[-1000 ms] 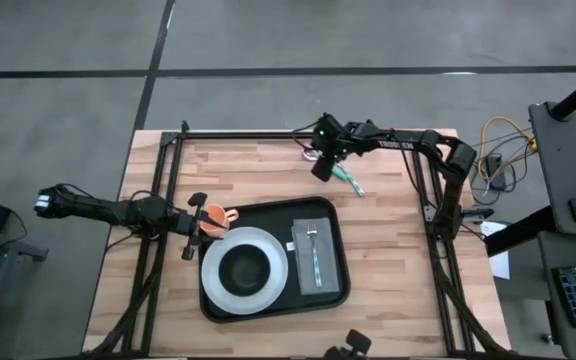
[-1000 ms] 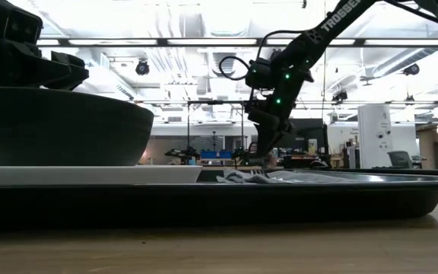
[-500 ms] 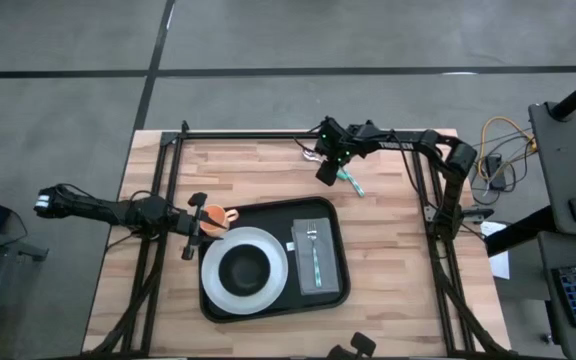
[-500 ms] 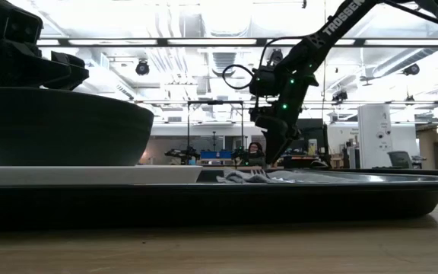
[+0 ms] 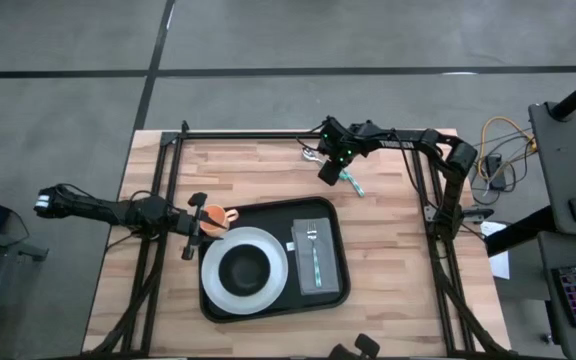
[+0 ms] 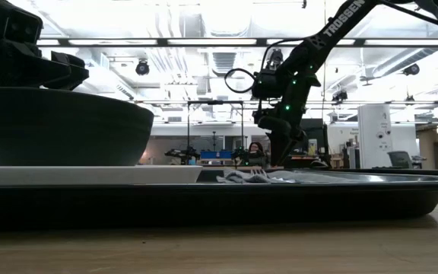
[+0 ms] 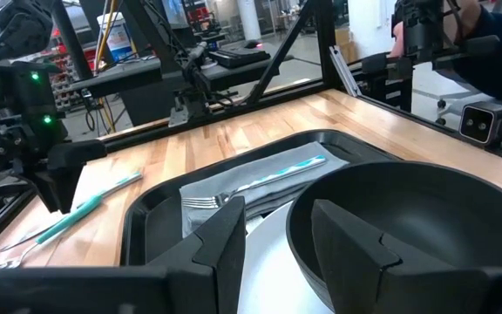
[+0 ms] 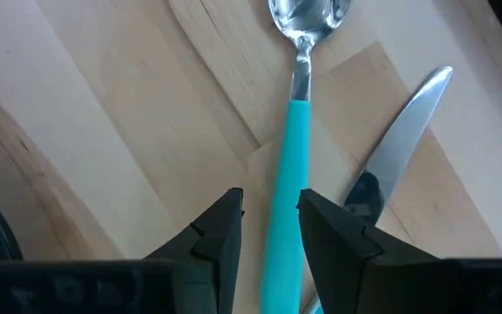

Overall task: Set up tray
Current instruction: Put the green spoon on the gray napkin to the left of the green patterned fork

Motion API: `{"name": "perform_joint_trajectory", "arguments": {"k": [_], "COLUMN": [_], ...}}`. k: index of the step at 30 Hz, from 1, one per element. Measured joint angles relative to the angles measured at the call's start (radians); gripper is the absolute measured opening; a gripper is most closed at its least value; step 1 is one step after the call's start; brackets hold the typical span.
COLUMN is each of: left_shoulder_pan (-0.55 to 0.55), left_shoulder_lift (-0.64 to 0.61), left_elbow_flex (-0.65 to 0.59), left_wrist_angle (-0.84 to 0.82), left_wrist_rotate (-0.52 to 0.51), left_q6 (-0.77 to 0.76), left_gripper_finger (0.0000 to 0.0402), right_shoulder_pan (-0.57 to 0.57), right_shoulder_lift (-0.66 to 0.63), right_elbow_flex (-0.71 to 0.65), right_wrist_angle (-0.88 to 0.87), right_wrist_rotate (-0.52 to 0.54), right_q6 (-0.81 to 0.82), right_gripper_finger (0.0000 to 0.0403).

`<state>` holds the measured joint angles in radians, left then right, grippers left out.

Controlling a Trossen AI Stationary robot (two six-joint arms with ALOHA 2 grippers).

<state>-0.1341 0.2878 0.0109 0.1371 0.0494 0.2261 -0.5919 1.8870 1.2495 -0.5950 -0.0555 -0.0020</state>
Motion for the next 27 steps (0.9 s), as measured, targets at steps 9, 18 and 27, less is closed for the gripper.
{"name": "perform_joint_trajectory", "arguments": {"k": [9,18,27], "left_shoulder_pan": [0.000,0.000,0.000], "left_shoulder_lift": [0.000,0.000,0.000], "left_elbow_flex": [0.000,0.000,0.000], "left_wrist_angle": [0.000,0.000,0.000], "left_wrist_rotate": [0.000,0.000,0.000], "left_q6": [0.000,0.000,0.000], "left_gripper_finger": [0.0116,0.0116,0.0116], "right_shoulder_pan": [0.000,0.000,0.000], "right_shoulder_lift": [0.001,0.001,0.001], "right_elbow_flex": [-0.015,-0.029,-0.033], "right_wrist_angle": [-0.010,-0.018,-0.022], "right_wrist_rotate": [-0.018,-0.028,-0.024], "right_q6": [0.029,0.054,0.068], "right_gripper_finger": [0.0105,0.0105,0.0105]}}
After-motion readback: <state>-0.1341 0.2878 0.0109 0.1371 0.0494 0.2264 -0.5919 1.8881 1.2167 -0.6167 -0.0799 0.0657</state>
